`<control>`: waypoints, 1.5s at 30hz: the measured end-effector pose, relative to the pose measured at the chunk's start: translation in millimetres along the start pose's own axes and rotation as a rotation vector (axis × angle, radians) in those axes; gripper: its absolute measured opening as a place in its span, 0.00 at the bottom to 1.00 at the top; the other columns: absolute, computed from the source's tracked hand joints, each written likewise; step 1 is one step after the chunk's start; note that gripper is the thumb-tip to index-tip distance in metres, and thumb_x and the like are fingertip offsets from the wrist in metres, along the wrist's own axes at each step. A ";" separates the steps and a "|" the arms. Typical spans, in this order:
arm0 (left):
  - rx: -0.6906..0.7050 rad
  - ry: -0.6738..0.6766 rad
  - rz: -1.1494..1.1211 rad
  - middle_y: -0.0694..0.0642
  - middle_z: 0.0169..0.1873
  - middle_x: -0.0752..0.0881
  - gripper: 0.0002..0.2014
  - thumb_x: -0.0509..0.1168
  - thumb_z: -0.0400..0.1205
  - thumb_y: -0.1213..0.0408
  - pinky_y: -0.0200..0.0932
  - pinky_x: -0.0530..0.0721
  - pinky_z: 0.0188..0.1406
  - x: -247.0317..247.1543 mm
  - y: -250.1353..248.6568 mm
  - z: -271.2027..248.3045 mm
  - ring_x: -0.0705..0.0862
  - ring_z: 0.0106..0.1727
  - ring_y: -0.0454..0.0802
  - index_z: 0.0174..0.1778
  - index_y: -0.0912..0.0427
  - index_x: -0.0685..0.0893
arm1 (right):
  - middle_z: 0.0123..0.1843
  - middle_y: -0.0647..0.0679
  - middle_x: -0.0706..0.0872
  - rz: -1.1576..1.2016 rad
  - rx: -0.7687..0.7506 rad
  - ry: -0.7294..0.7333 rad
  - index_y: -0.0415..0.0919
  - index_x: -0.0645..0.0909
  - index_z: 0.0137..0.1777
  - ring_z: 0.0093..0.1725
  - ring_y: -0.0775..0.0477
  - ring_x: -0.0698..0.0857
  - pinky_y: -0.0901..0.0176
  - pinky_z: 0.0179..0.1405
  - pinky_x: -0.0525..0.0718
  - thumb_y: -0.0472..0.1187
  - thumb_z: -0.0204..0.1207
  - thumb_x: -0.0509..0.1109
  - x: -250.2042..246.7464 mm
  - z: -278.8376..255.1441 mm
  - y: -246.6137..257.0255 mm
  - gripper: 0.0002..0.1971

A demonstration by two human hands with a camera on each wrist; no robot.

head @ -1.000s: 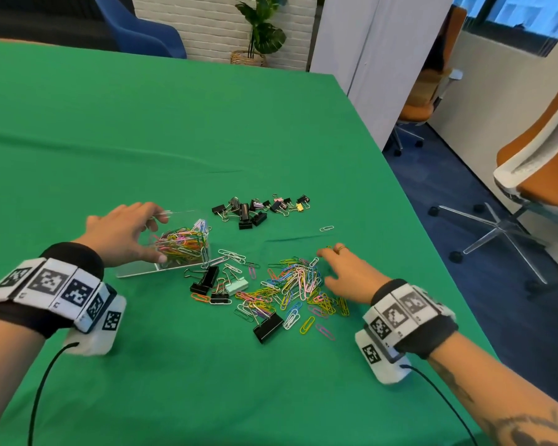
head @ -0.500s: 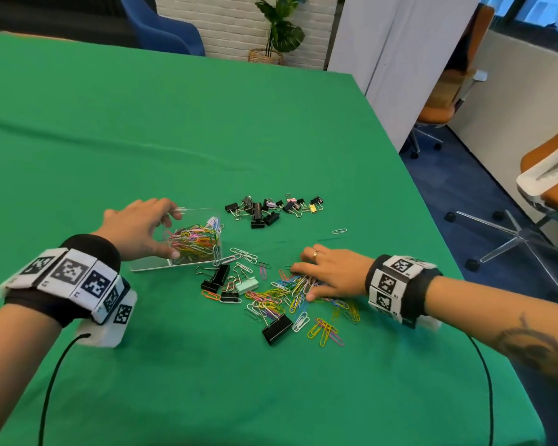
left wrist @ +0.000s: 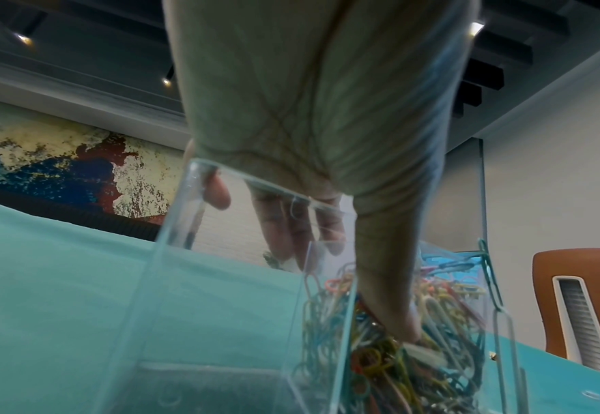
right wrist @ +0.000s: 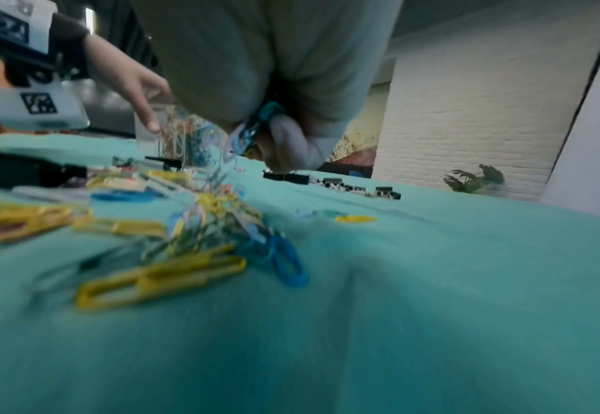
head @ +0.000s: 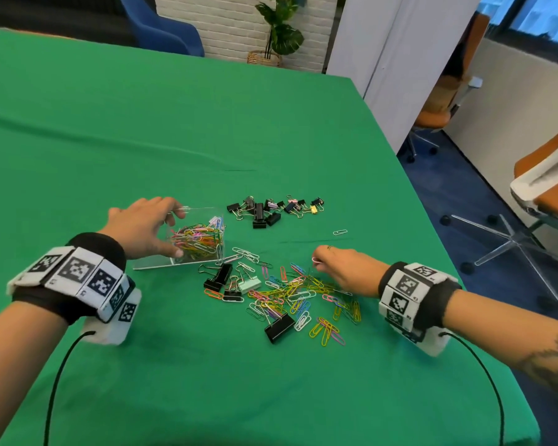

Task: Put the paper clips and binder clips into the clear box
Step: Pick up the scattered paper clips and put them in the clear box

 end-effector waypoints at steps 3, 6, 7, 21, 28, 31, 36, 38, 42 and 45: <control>-0.001 0.005 0.004 0.47 0.56 0.79 0.32 0.76 0.65 0.47 0.51 0.68 0.60 -0.7 -1.1 -0.8 0.74 0.61 0.48 0.64 0.48 0.72 | 0.46 0.45 0.76 0.071 -0.020 -0.103 0.35 0.70 0.56 0.43 0.46 0.76 0.56 0.45 0.75 0.42 0.85 0.52 -25.4 3.1 7.5 0.11; 0.000 0.002 0.009 0.47 0.56 0.79 0.33 0.76 0.65 0.47 0.49 0.67 0.56 -1.4 -1.9 -1.3 0.74 0.62 0.48 0.64 0.48 0.72 | 0.48 0.41 0.79 0.146 -0.114 -0.243 0.34 0.71 0.56 0.44 0.46 0.75 0.54 0.48 0.74 0.40 0.84 0.53 -61.6 23.0 40.9 0.10; -0.002 0.003 0.010 0.46 0.56 0.79 0.33 0.75 0.65 0.47 0.49 0.67 0.56 -1.3 -1.9 -1.3 0.74 0.62 0.48 0.64 0.47 0.71 | 0.48 0.40 0.80 0.163 -0.144 -0.277 0.34 0.72 0.56 0.44 0.46 0.74 0.53 0.48 0.74 0.39 0.84 0.54 -72.0 34.4 55.7 0.10; 0.008 -0.006 0.015 0.47 0.58 0.79 0.33 0.75 0.65 0.47 0.49 0.65 0.52 -0.5 0.2 0.0 0.73 0.62 0.50 0.63 0.48 0.70 | 0.54 0.39 0.81 0.007 -0.298 -0.223 0.34 0.72 0.62 0.48 0.44 0.76 0.62 0.44 0.68 0.45 0.70 0.75 -103.1 124.9 164.7 0.25; 0.007 0.003 0.044 0.48 0.60 0.77 0.35 0.74 0.66 0.45 0.51 0.67 0.58 0.1 -0.4 -0.9 0.72 0.64 0.50 0.66 0.49 0.68 | 0.48 0.42 0.80 0.317 -0.311 -0.190 0.32 0.78 0.58 0.47 0.44 0.83 0.60 0.47 0.80 0.37 0.63 0.80 -104.9 120.4 165.0 0.24; 0.009 0.004 0.005 0.48 0.60 0.77 0.33 0.74 0.67 0.46 0.51 0.66 0.60 0.4 -0.3 -1.1 0.72 0.65 0.49 0.65 0.48 0.69 | 0.48 0.44 0.83 0.424 -0.277 -0.313 0.33 0.80 0.57 0.46 0.46 0.85 0.54 0.56 0.83 0.34 0.68 0.77 -118.3 102.2 137.4 0.18; 0.012 0.000 -0.027 0.47 0.60 0.78 0.32 0.75 0.67 0.48 0.51 0.65 0.62 0.3 -0.7 -1.3 0.72 0.65 0.49 0.65 0.48 0.70 | 0.56 0.44 0.85 0.138 -0.015 -0.142 0.38 0.78 0.62 0.55 0.45 0.83 0.49 0.62 0.81 0.44 0.69 0.75 -85.6 88.9 93.7 0.22; 0.011 -0.001 -0.025 0.47 0.59 0.78 0.32 0.74 0.67 0.48 0.51 0.65 0.62 -0.3 -1.4 -1.7 0.72 0.64 0.48 0.64 0.47 0.70 | 0.68 0.41 0.79 0.129 0.065 0.154 0.37 0.66 0.74 0.66 0.41 0.79 0.50 0.68 0.77 0.52 0.67 0.76 -46.2 84.8 94.3 0.39; 0.004 -0.001 -0.010 0.47 0.59 0.78 0.31 0.75 0.67 0.48 0.51 0.66 0.61 -0.9 -1.4 -2.2 0.73 0.63 0.49 0.64 0.47 0.70 | 0.59 0.43 0.81 0.429 0.155 0.086 0.37 0.70 0.68 0.53 0.47 0.81 0.55 0.55 0.81 0.54 0.68 0.74 -24.9 92.4 106.4 0.34; 0.003 -0.005 -0.009 0.48 0.59 0.78 0.31 0.75 0.67 0.49 0.51 0.66 0.61 -1.2 -2.2 -2.3 0.73 0.63 0.49 0.64 0.48 0.71 | 0.39 0.49 0.80 0.540 0.187 -0.039 0.40 0.74 0.42 0.33 0.54 0.79 0.64 0.33 0.79 0.47 0.70 0.75 -24.0 97.0 109.6 0.14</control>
Point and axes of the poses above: each hand's wrist, its own z-axis towards the middle knuckle, its own x-axis out of the palm, y = z × x, the point moved 8 cm from there along z, towards the middle knuckle
